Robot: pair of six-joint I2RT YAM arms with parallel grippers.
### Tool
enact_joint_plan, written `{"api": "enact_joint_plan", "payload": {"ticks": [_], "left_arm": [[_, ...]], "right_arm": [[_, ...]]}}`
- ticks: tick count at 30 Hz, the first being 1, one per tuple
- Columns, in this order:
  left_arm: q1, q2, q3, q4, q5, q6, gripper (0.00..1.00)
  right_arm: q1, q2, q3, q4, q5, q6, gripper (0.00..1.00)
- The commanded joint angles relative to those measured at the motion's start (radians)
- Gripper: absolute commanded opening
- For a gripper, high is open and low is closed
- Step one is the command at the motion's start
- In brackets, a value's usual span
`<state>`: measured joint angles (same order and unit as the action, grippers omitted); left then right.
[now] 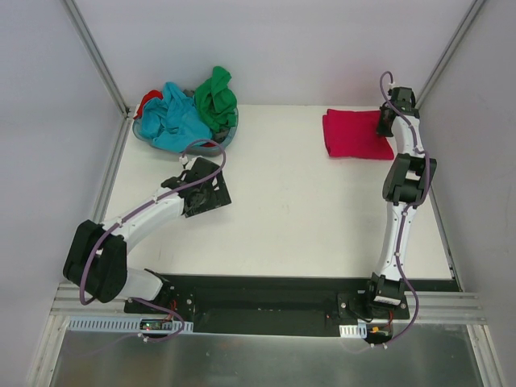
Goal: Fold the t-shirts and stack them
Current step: Put the neatly folded tshirt into the corner of the board with the right arm
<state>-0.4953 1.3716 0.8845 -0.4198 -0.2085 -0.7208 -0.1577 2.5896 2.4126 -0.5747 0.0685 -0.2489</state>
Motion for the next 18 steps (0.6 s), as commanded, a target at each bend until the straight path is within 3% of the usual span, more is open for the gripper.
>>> {"api": "enact_joint_plan", "payload": {"ticks": [1,3,7,9,13,18], "left_arm": [[0.011,0.007,0.044,-0.048,-0.019,-0.009,0.99],[0.011,0.006,0.053,-0.057,-0.019,-0.009,0.99],[0.011,-0.035,0.062,-0.059,-0.015,0.004,0.99],[0.011,-0.078,0.060,-0.057,-0.034,0.007,0.99],[0.011,-0.192,0.053,-0.057,-0.066,0.018,0.99],[0.011,-0.353,-0.014,-0.056,-0.126,0.032,0.99]], "right_arm": [[-0.006,-0.013,0.031,0.082,-0.035,-0.018,0.12],[-0.006,-0.023,0.022,0.087,-0.024,-0.010,0.37],[-0.005,-0.087,0.020,0.085,-0.012,-0.018,0.70],[-0.002,-0.153,0.028,0.081,0.020,-0.015,0.95],[0.021,-0.354,-0.052,0.067,0.062,-0.023,0.96],[0.060,-0.707,-0.392,0.111,0.008,0.041,0.96]]}}
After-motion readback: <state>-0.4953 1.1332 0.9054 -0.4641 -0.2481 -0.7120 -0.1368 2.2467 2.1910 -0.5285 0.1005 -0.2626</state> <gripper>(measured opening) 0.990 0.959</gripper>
